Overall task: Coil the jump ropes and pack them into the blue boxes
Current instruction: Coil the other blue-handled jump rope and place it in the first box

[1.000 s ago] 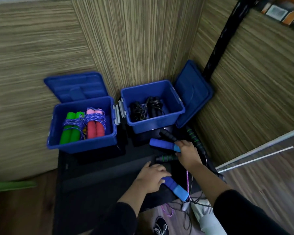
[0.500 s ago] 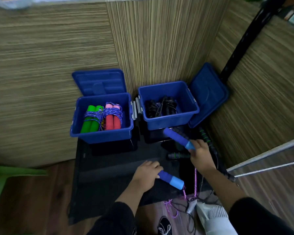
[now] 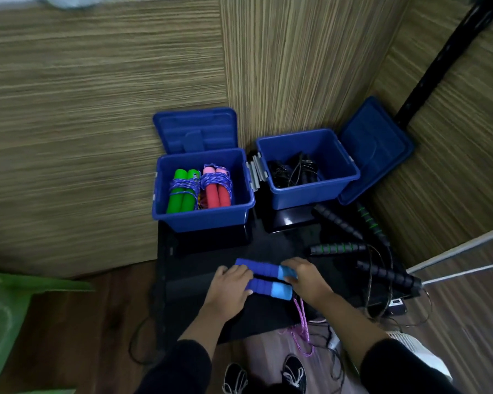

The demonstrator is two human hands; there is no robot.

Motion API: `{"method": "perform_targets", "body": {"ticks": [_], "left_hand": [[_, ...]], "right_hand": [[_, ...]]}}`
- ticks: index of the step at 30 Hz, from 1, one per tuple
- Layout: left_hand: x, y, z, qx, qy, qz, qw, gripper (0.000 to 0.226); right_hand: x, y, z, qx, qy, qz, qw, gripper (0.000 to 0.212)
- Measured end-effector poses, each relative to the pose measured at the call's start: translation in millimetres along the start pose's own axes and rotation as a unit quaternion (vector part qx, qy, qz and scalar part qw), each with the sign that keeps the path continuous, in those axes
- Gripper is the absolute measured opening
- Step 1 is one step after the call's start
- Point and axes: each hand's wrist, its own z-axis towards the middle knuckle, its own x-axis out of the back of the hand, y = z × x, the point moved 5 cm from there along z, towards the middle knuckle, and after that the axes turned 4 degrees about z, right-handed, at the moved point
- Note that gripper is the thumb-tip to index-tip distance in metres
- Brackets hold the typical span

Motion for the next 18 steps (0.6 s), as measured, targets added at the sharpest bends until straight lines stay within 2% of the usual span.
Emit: {"method": "perform_targets", "body": {"ticks": [4, 8, 11, 13, 15, 18], "left_hand": [[-2.6, 1.0, -2.4, -0.023, -0.037, 0.003, 0.999, 0.034], [-2.6, 0.8, -0.1, -0.006, -0.106, 0.024, 0.994, 0.045], [1.9, 2.1, 1.2, 0.019, -0.126, 0.024, 0.992, 0.05], [4.1, 3.5, 0.3, 0.025, -0.124, 0.036, 0.991, 0.056], [6.4, 5.1, 0.5, 0.029, -0.123, 0.044, 0.991, 0.065], [6.9, 8.8, 4.5, 0.027, -0.144, 0.064, 0.987, 0.073]], "right_hand": [[-14.4, -10.8, -3.9, -0.003, -0.015, 0.035, 0.999, 0.04], [-21.1, -6.5, -7.7, -0.022, -0.029, 0.025, 0.999, 0.045], [-26.7, 6.9, -13.3, -0.068, -0.088, 0.005, 0.994, 0.084], [-28.1, 13.9, -17.2, -0.075, -0.122, -0.065, 0.988, 0.104], [-29.3, 17.6, -19.7, -0.064, -0.124, -0.133, 0.981, 0.106], [-31.4, 21.4, -20.8, -0.052, -0.107, -0.141, 0.983, 0.096]]}}
